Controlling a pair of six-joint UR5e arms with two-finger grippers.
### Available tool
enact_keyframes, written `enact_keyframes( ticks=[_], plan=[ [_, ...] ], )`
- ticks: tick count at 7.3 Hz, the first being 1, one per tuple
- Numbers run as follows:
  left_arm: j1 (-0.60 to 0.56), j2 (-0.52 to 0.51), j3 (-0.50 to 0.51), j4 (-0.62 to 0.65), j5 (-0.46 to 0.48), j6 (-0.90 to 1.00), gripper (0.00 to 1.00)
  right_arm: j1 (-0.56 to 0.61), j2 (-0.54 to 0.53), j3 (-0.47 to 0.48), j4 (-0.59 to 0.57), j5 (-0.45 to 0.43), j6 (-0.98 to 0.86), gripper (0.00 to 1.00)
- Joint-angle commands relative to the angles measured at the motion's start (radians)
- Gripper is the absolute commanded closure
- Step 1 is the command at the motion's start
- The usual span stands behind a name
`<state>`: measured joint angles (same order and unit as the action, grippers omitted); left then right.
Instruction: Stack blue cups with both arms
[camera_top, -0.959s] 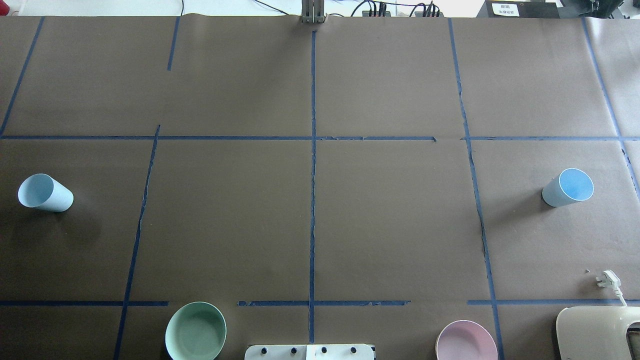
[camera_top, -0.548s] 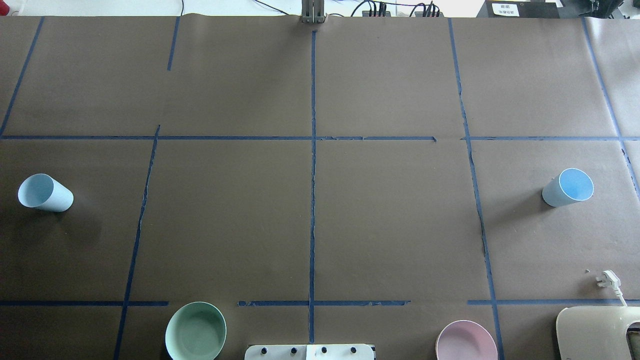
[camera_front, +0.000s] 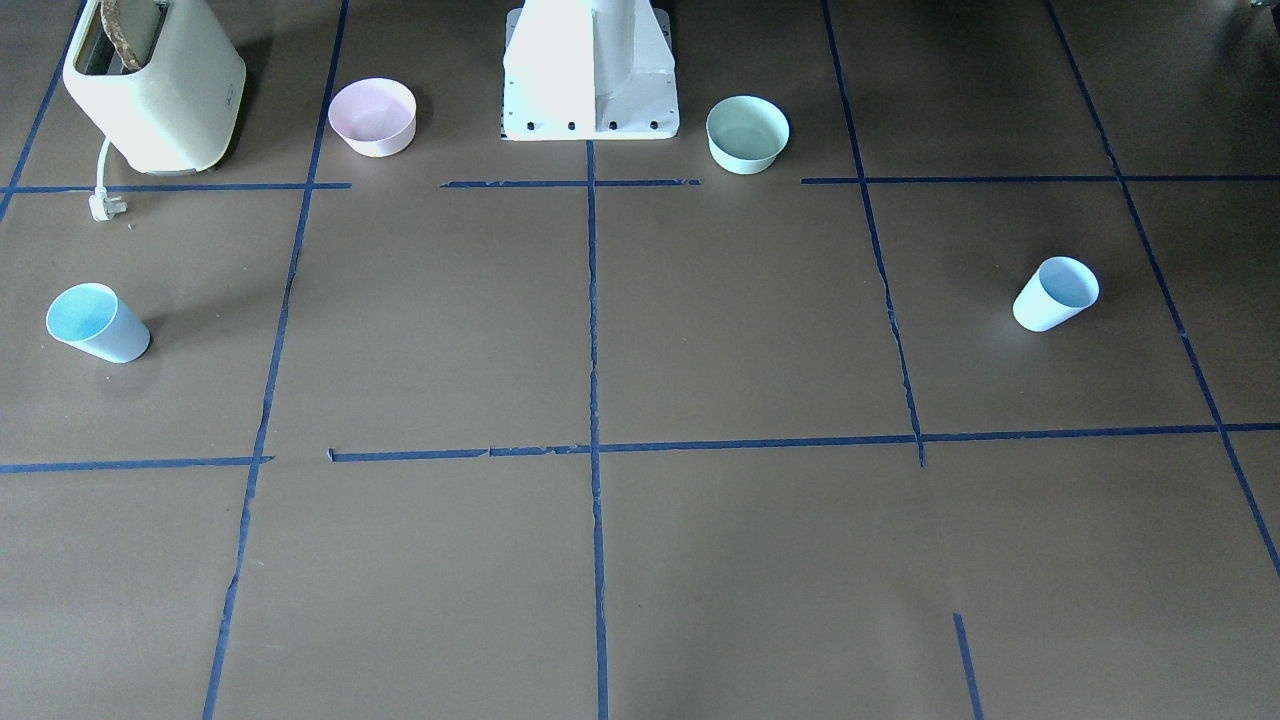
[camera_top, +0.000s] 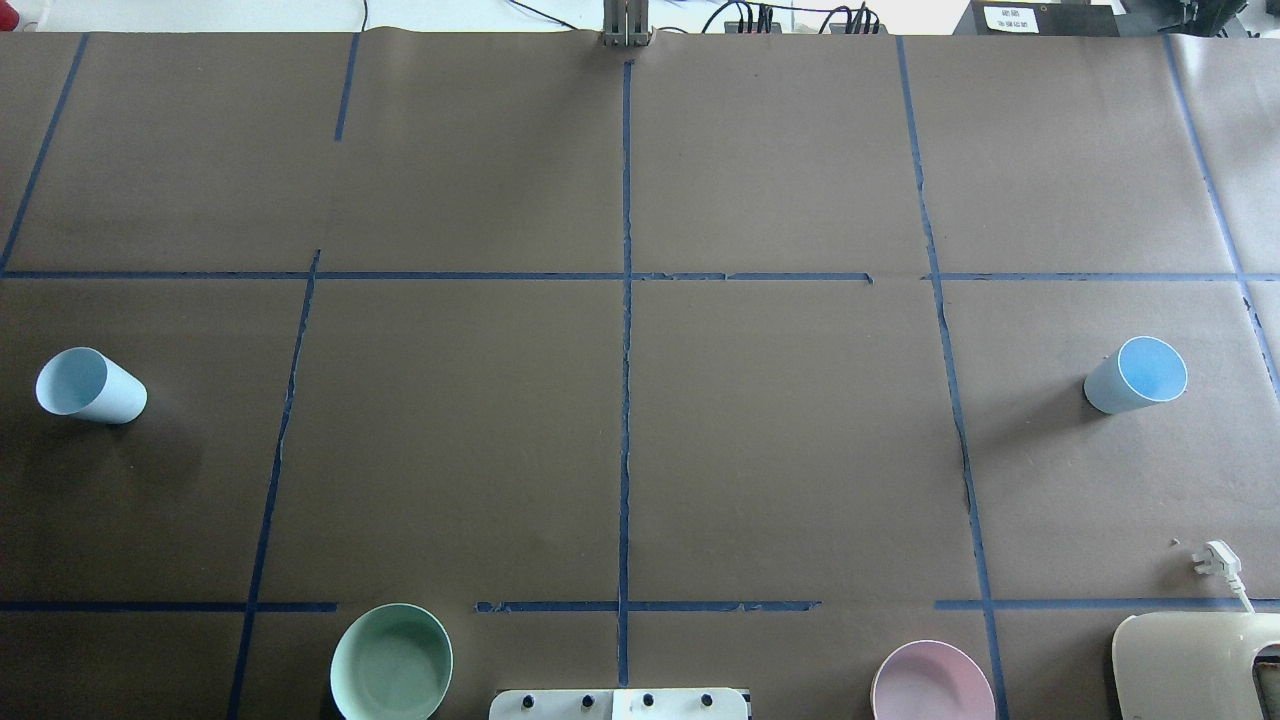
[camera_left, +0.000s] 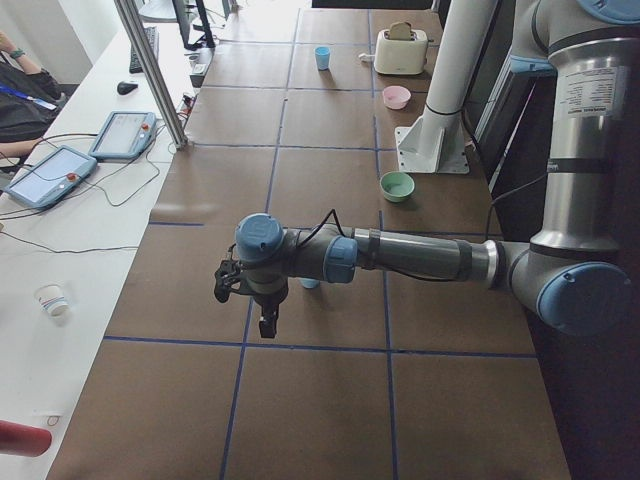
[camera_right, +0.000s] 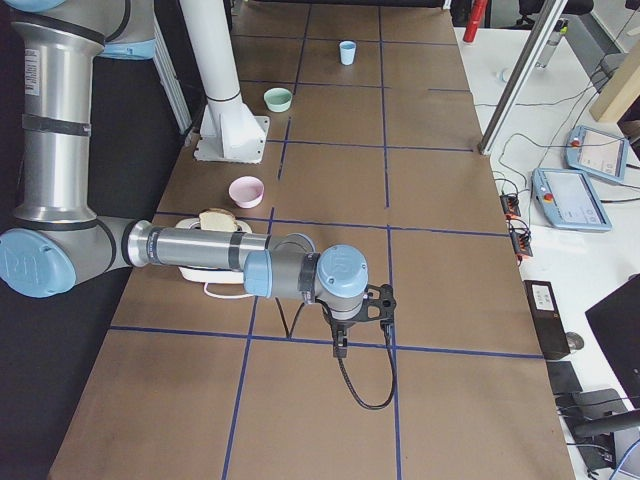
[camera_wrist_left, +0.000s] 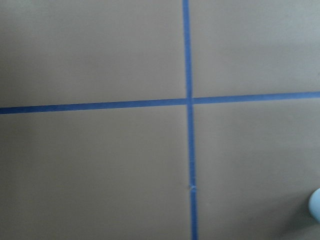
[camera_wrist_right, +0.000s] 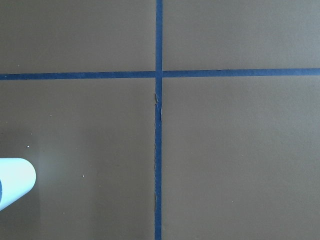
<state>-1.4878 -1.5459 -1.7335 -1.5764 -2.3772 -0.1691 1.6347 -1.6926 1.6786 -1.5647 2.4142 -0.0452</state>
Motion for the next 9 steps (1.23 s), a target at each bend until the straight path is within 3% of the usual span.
enact_keyframes(
  ticks=[1, 4, 5, 9],
  plan=[
    [0.159, 0.023, -0.072, -0.101, -0.02, -0.262, 0.0, -0.001, 0.002, 0.001, 0.0, 0.0, -0.002, 0.0],
    [0.334, 0.081, 0.055, -0.559, 0.004, -0.611, 0.0, -0.001, 0.007, 0.0, 0.0, -0.001, -0.002, 0.0],
    [0.393, 0.081, 0.071, -0.644, 0.079, -0.695, 0.0, 0.001, 0.007, 0.0, 0.002, -0.001, -0.004, 0.0],
    [0.426, 0.083, 0.078, -0.648, 0.088, -0.707, 0.0, -0.001, 0.007, 0.0, 0.0, -0.001, -0.002, 0.0]
  ],
)
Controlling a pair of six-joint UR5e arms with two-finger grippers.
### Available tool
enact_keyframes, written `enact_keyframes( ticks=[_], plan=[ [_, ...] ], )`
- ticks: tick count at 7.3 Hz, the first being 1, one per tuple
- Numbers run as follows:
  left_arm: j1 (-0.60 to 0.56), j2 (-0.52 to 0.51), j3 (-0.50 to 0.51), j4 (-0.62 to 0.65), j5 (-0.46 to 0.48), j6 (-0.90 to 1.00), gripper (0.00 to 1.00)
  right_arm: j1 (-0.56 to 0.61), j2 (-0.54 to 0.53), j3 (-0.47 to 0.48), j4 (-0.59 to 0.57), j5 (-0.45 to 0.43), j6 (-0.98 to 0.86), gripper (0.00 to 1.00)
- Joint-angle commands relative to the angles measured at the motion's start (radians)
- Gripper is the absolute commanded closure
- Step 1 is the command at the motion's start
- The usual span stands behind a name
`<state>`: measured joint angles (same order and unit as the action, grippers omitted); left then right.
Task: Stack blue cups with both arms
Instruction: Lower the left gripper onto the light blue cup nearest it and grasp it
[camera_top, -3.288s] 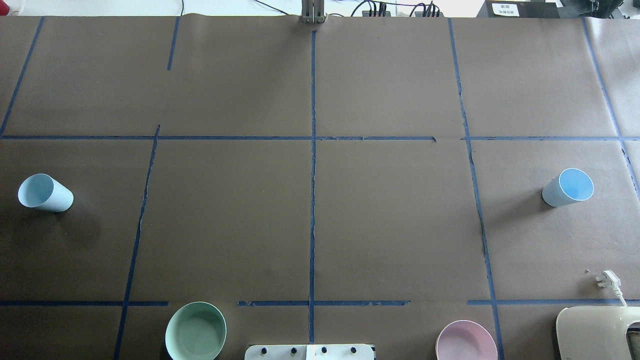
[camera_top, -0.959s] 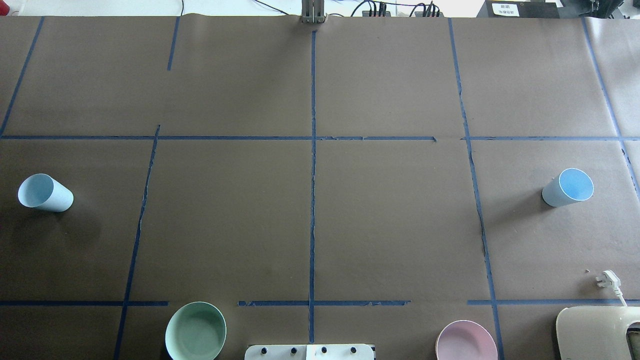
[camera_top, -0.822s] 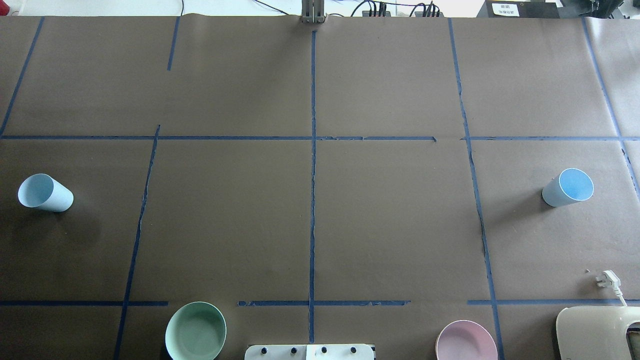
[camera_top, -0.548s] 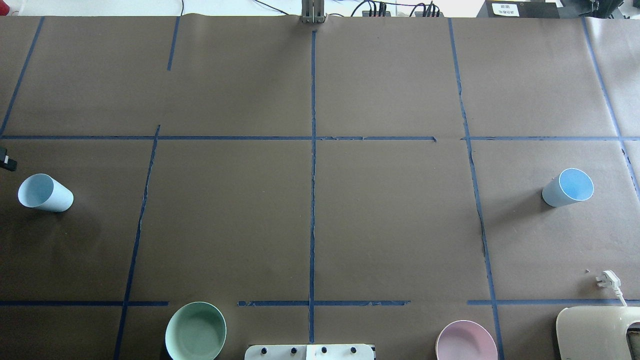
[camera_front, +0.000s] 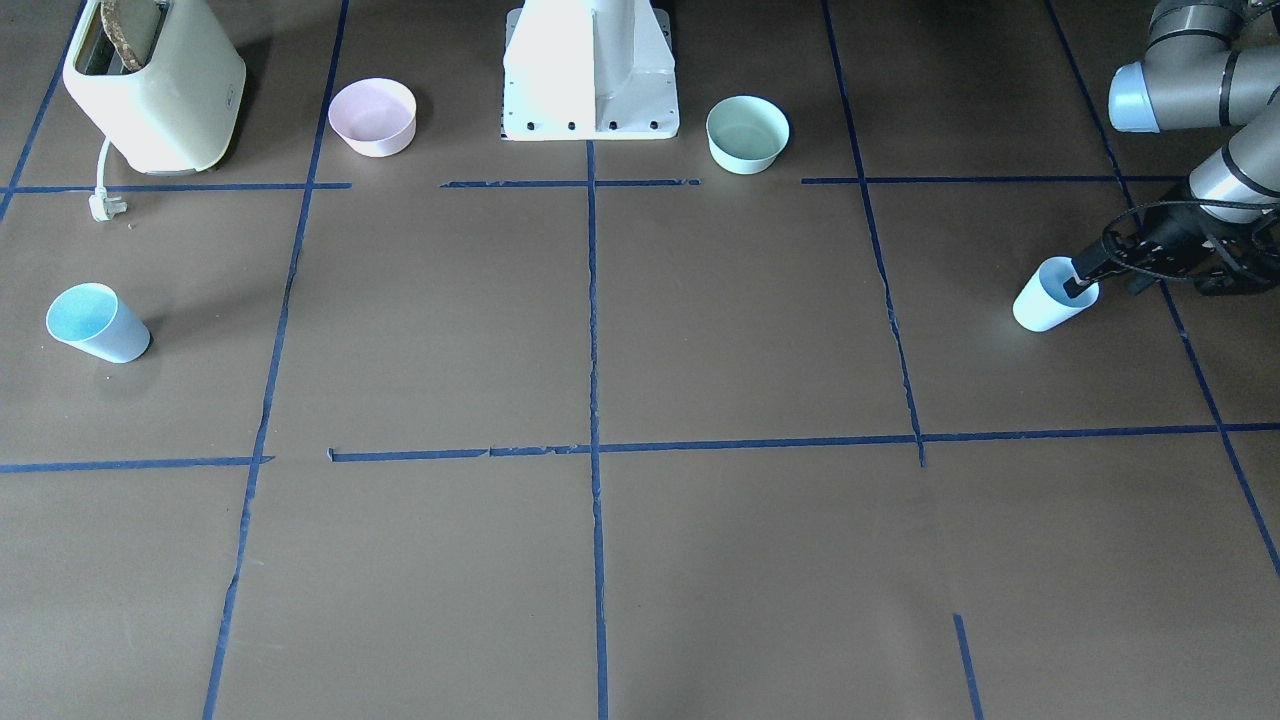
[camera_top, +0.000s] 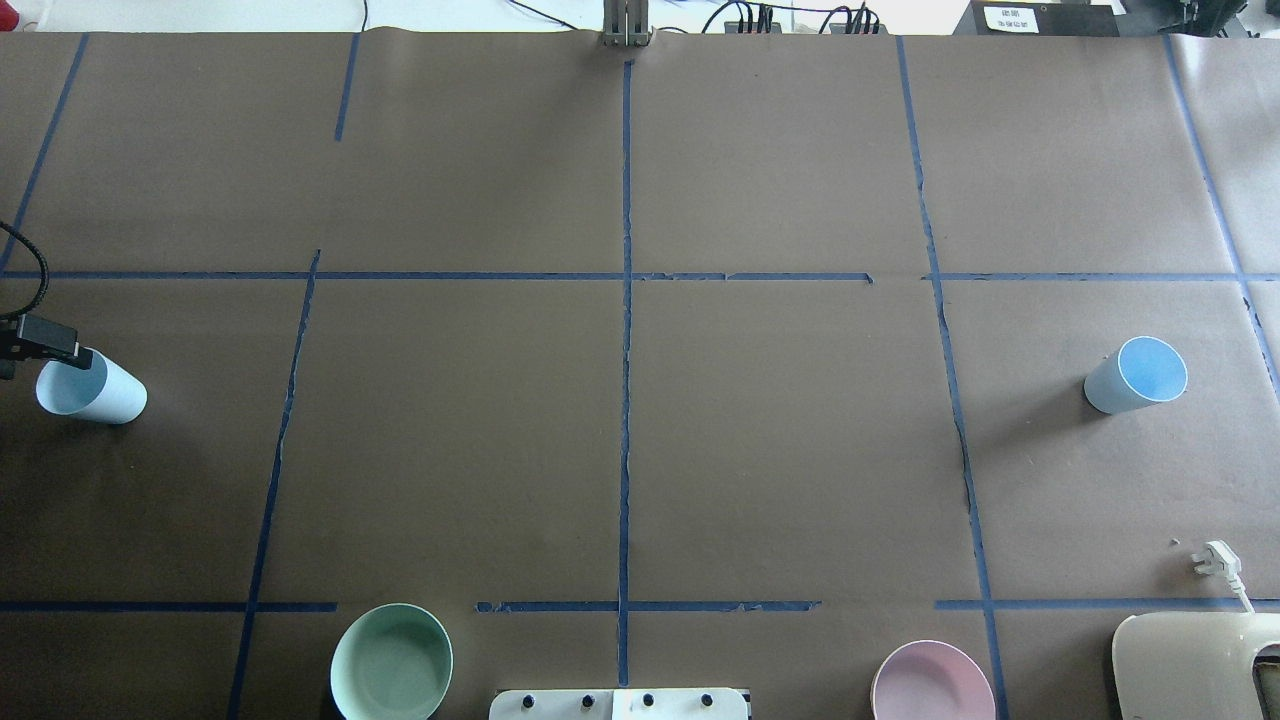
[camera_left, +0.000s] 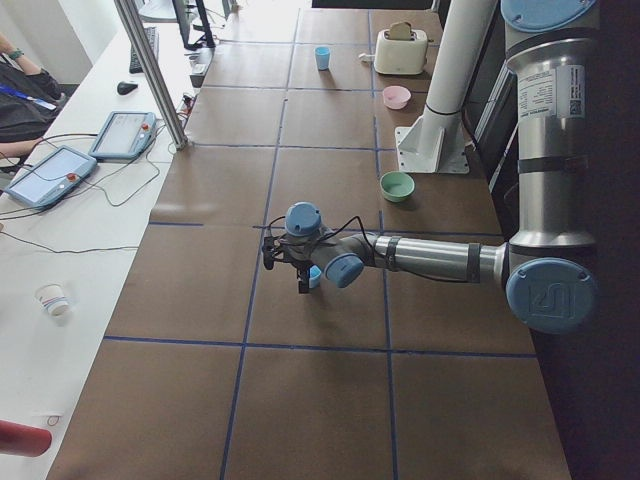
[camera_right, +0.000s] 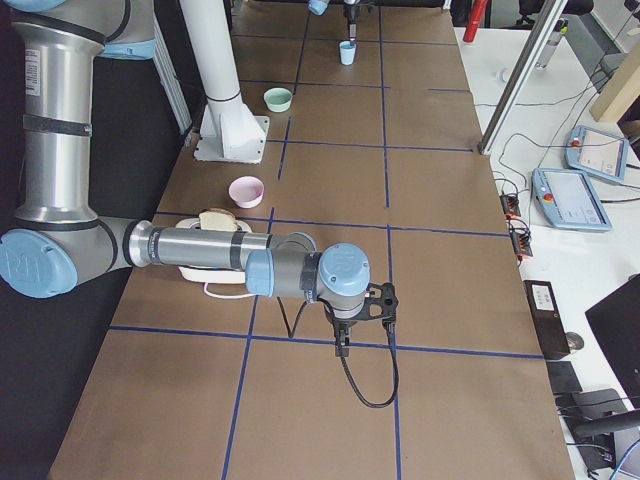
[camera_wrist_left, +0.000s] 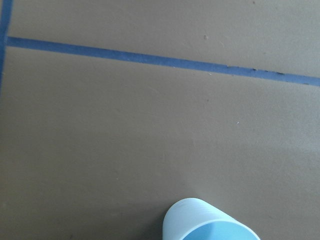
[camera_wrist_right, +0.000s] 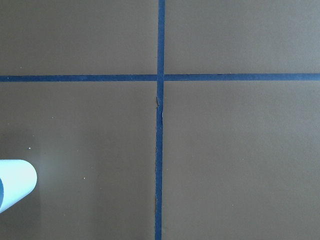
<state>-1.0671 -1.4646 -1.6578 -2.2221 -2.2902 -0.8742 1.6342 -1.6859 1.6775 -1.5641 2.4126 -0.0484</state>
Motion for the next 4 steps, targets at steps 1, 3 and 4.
enact_keyframes(
  ticks=[1, 3, 4],
  plan=[
    [0.012, 0.009, 0.004, -0.002, 0.001, -0.002, 0.0, -0.001, 0.0, 0.001, 0.001, -0.001, -0.001, 0.0],
    [0.022, 0.027, 0.009, -0.002, 0.003, 0.001, 0.02, 0.001, 0.002, 0.001, 0.001, -0.001, 0.001, 0.0],
    [0.024, 0.029, 0.009, -0.001, 0.003, 0.001, 0.11, 0.001, 0.002, 0.002, 0.001, -0.001, 0.001, 0.0]
  ],
)
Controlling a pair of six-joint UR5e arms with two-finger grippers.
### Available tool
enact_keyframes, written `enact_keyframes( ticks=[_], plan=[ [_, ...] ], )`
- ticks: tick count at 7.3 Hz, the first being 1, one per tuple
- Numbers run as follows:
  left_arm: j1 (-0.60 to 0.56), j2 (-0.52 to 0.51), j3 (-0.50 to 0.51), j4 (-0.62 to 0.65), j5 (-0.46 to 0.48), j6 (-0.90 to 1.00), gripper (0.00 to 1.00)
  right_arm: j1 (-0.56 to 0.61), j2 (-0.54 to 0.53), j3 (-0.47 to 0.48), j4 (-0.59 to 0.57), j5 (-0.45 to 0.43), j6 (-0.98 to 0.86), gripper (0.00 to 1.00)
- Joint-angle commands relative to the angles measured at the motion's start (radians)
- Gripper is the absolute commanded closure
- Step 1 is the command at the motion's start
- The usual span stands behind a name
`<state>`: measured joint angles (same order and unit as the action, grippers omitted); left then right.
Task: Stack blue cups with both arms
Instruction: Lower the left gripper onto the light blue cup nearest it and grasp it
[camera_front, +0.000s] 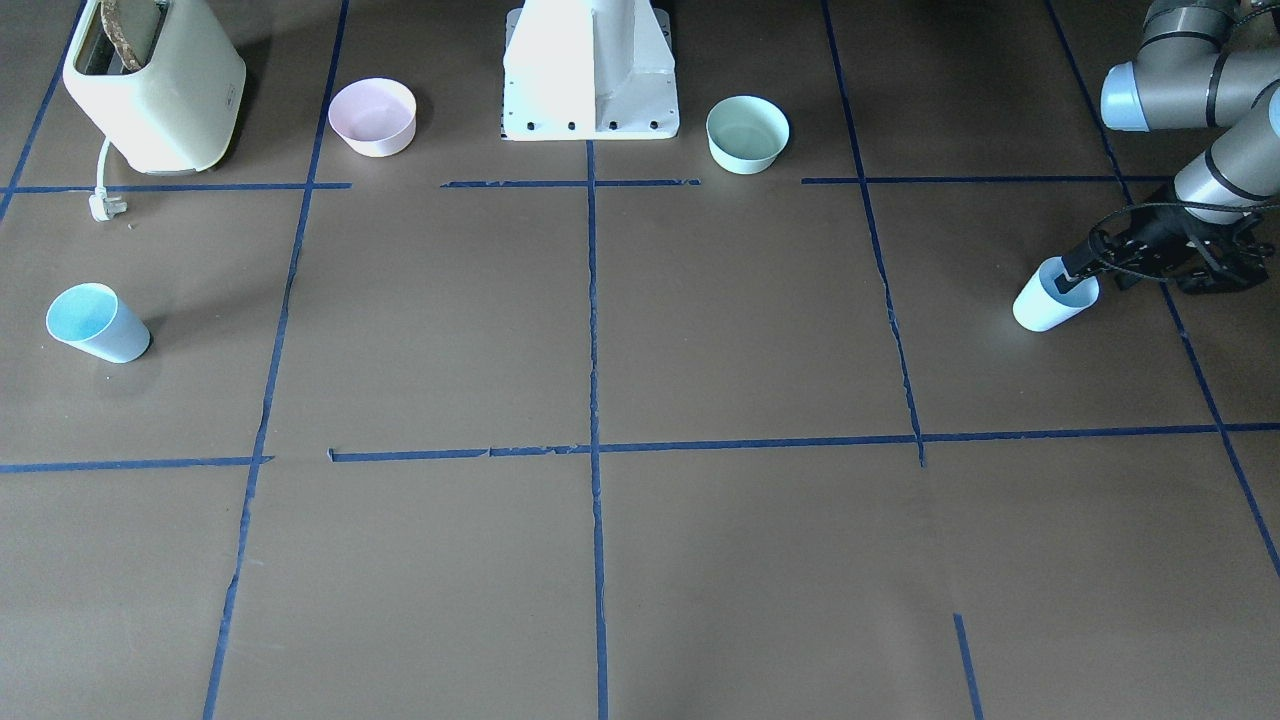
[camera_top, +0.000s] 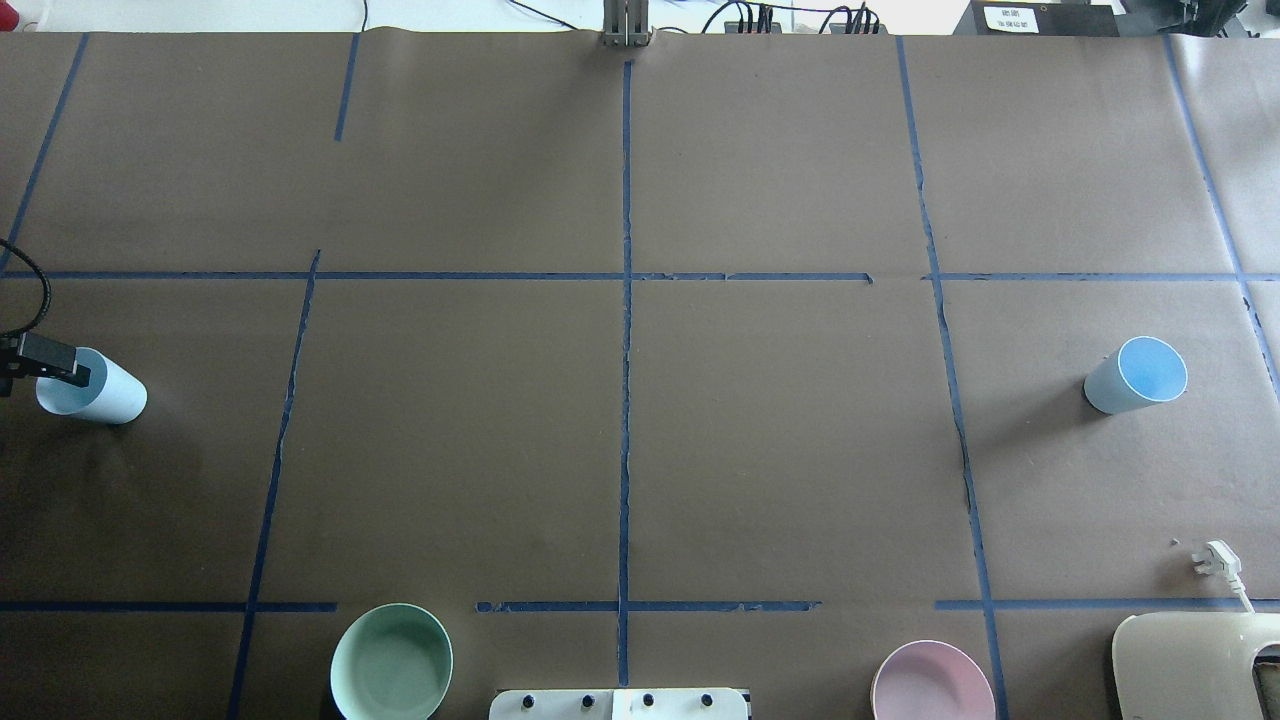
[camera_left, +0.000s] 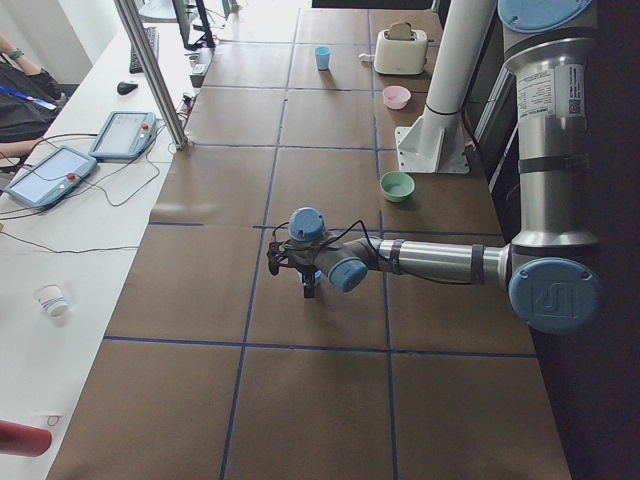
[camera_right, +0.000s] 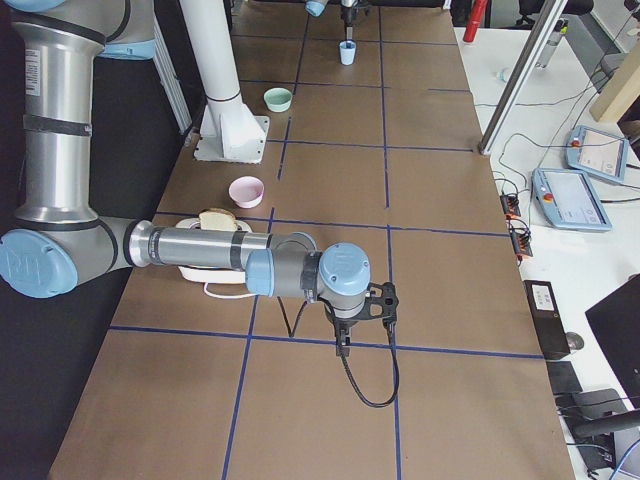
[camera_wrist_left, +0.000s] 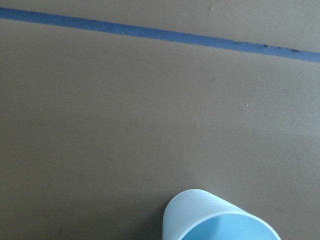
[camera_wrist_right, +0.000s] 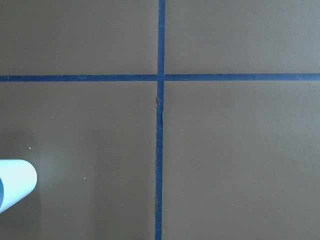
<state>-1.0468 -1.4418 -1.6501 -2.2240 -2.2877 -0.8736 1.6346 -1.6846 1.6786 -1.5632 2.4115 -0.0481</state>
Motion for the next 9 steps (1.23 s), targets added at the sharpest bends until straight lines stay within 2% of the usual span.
enact_keyframes(
  ticks=[1, 3, 4, 5, 6, 7, 9],
  plan=[
    [0.005, 0.006, 0.0, 0.003, 0.001, -0.001, 0.25, -0.001, 0.002, 0.001, 0.0, 0.0, 0.0, 0.0],
    [0.024, 0.006, 0.0, 0.003, 0.002, -0.002, 0.47, -0.001, 0.002, 0.001, 0.0, 0.0, 0.0, 0.0],
    [0.033, 0.006, -0.001, 0.003, 0.002, -0.004, 0.51, 0.001, 0.003, 0.001, 0.0, 0.0, 0.0, 0.0],
    [0.033, 0.006, -0.001, 0.001, 0.002, -0.002, 0.67, 0.004, 0.005, 0.001, 0.0, 0.001, 0.0, 0.0],
    [0.033, 0.006, -0.008, 0.001, 0.001, 0.002, 0.88, 0.007, 0.005, 0.003, 0.0, 0.001, 0.0, 0.0],
    [0.033, 0.018, -0.02, 0.003, 0.001, 0.002, 0.97, 0.008, 0.005, 0.003, 0.0, 0.001, 0.0, 0.0],
    [0.021, 0.023, -0.094, 0.041, -0.007, -0.008, 1.0, 0.008, 0.005, 0.003, -0.001, 0.001, 0.002, 0.0]
  ],
)
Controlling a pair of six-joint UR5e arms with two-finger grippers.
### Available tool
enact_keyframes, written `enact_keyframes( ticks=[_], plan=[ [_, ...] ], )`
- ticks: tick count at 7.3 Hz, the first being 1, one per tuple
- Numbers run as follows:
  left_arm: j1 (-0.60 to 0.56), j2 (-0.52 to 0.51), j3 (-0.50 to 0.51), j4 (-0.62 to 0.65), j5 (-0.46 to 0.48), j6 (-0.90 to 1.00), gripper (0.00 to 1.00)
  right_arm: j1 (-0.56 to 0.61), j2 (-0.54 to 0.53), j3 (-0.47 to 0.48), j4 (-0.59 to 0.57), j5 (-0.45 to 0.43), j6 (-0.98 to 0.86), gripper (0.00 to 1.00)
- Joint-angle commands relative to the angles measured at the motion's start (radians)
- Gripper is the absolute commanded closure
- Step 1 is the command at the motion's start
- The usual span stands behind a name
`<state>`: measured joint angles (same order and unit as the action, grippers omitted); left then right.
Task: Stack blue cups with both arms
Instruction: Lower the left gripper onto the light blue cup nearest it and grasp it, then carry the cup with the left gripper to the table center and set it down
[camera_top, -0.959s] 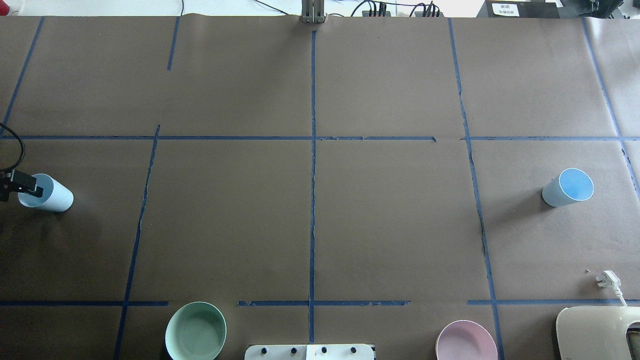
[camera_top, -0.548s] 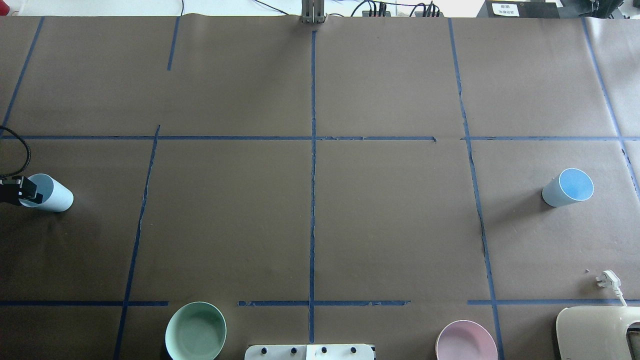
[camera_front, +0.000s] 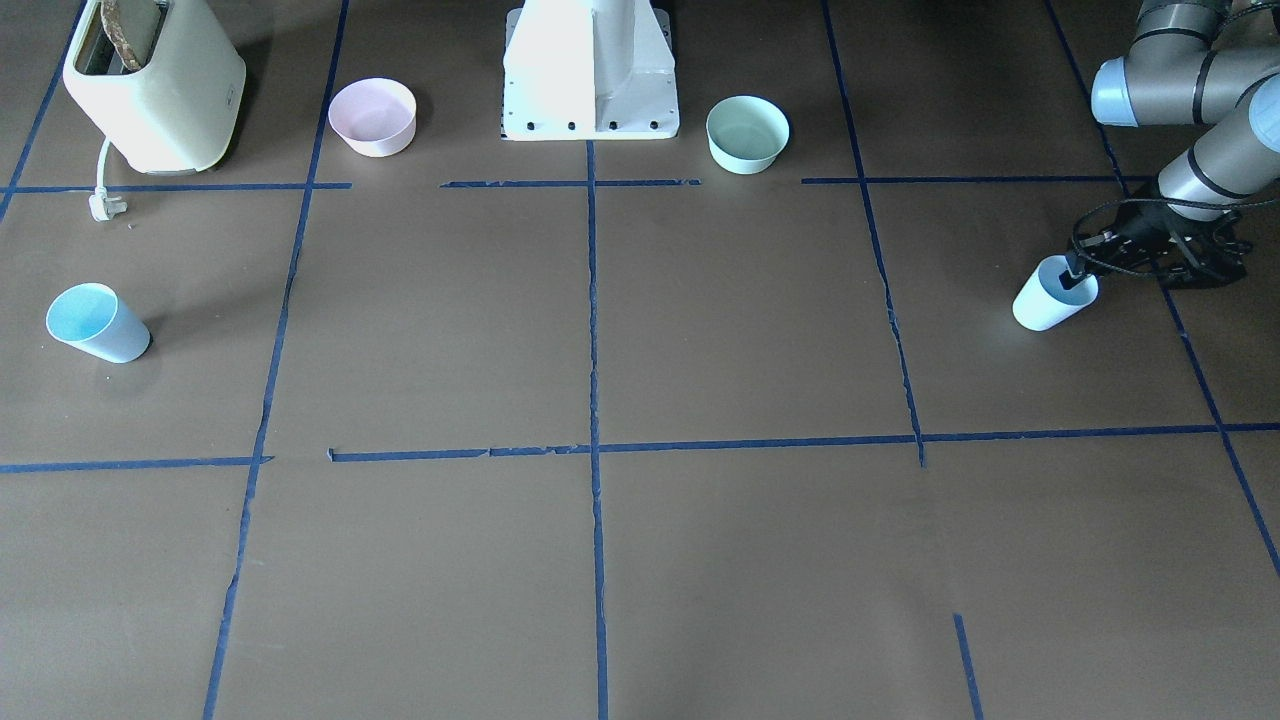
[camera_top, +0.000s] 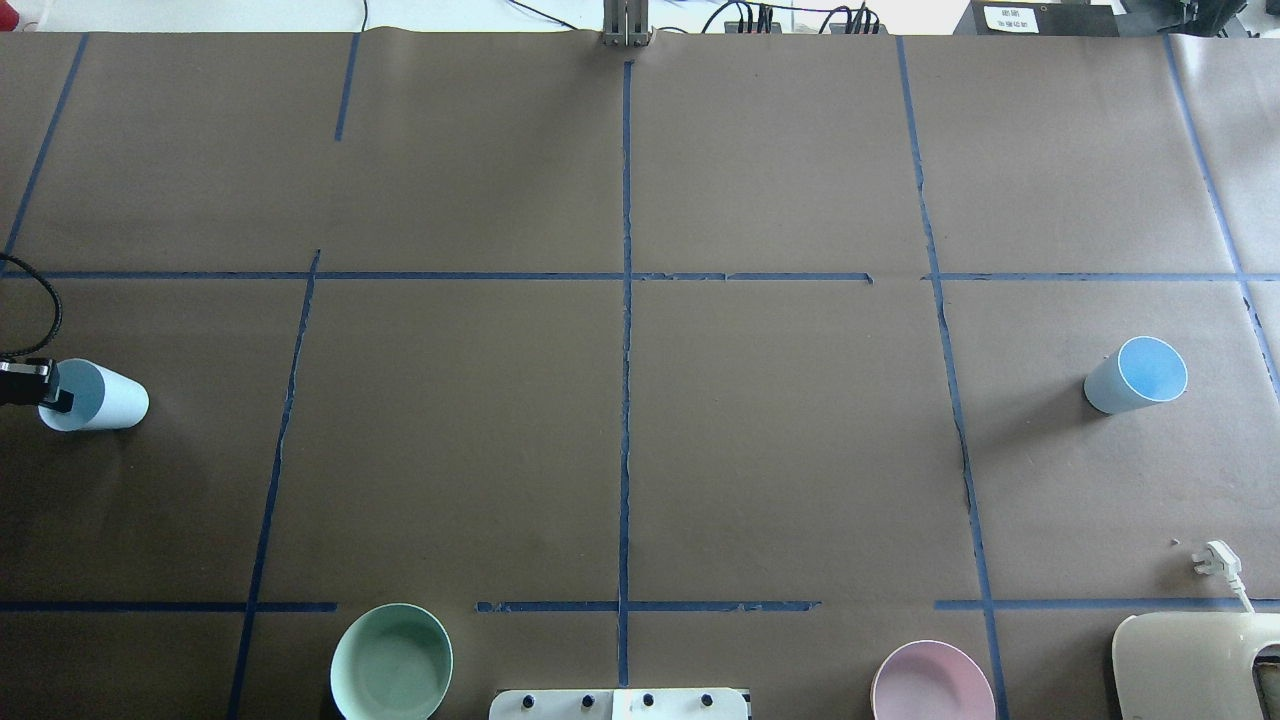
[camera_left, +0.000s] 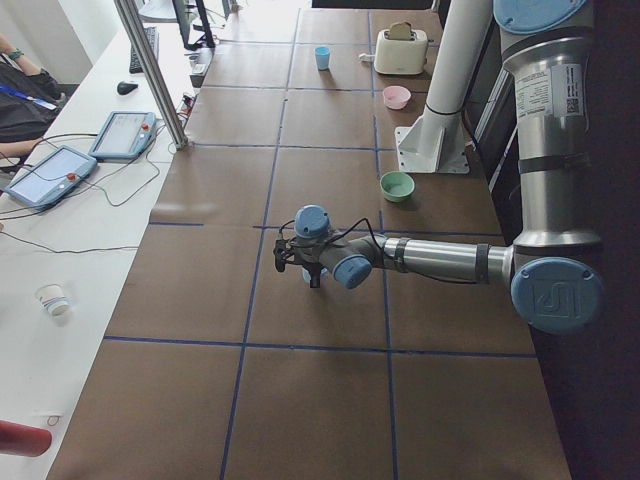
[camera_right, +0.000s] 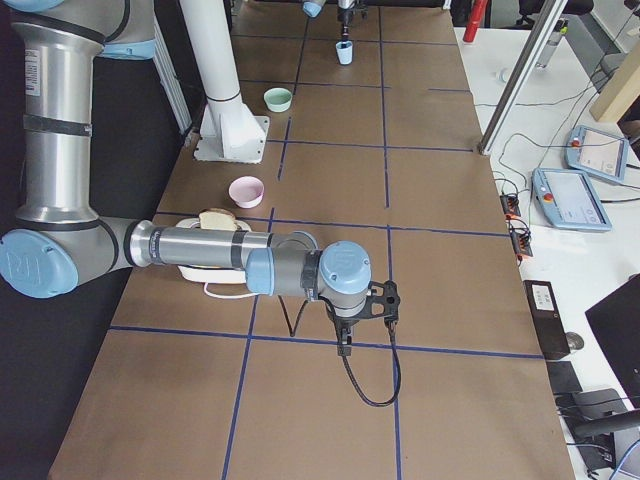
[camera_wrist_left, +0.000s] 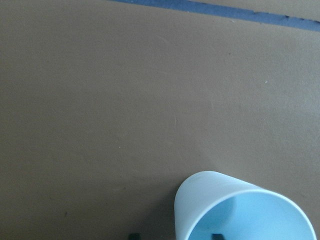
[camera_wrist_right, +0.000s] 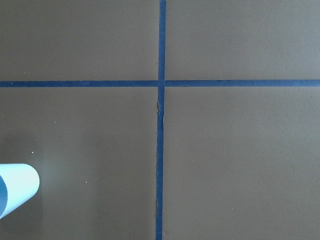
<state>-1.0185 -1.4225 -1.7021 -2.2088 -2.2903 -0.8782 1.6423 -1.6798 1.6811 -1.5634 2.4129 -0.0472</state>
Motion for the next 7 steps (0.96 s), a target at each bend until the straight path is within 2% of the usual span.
enact_keyframes(
  ticks=[1, 2, 3, 4, 5, 6, 7],
  plan=[
    [-0.009, -0.003, -0.136, 0.163, -0.006, -0.007, 1.0, 0.001, -0.001, -0.001, -0.001, 0.0, 0.001, 0.0],
    [0.003, -0.039, -0.257, 0.367, -0.001, -0.013, 1.0, 0.001, 0.0, 0.002, -0.001, 0.002, 0.012, 0.0],
    [0.015, -0.178, -0.339, 0.613, 0.002, -0.025, 1.0, 0.001, 0.0, 0.024, -0.001, -0.003, 0.012, 0.0],
    [0.099, -0.332, -0.358, 0.768, 0.005, -0.115, 1.0, 0.001, 0.0, 0.026, -0.001, 0.0, 0.02, 0.0],
    [0.262, -0.509, -0.346, 0.841, 0.075, -0.307, 1.0, 0.001, -0.001, 0.035, -0.003, -0.001, 0.039, 0.0],
    [0.391, -0.636, -0.277, 0.839, 0.144, -0.446, 1.0, 0.001, -0.003, 0.034, -0.003, -0.005, 0.04, 0.0],
    [0.435, -0.774, -0.161, 0.824, 0.178, -0.528, 1.0, 0.001, -0.003, 0.032, -0.003, -0.005, 0.04, 0.0]
  ],
)
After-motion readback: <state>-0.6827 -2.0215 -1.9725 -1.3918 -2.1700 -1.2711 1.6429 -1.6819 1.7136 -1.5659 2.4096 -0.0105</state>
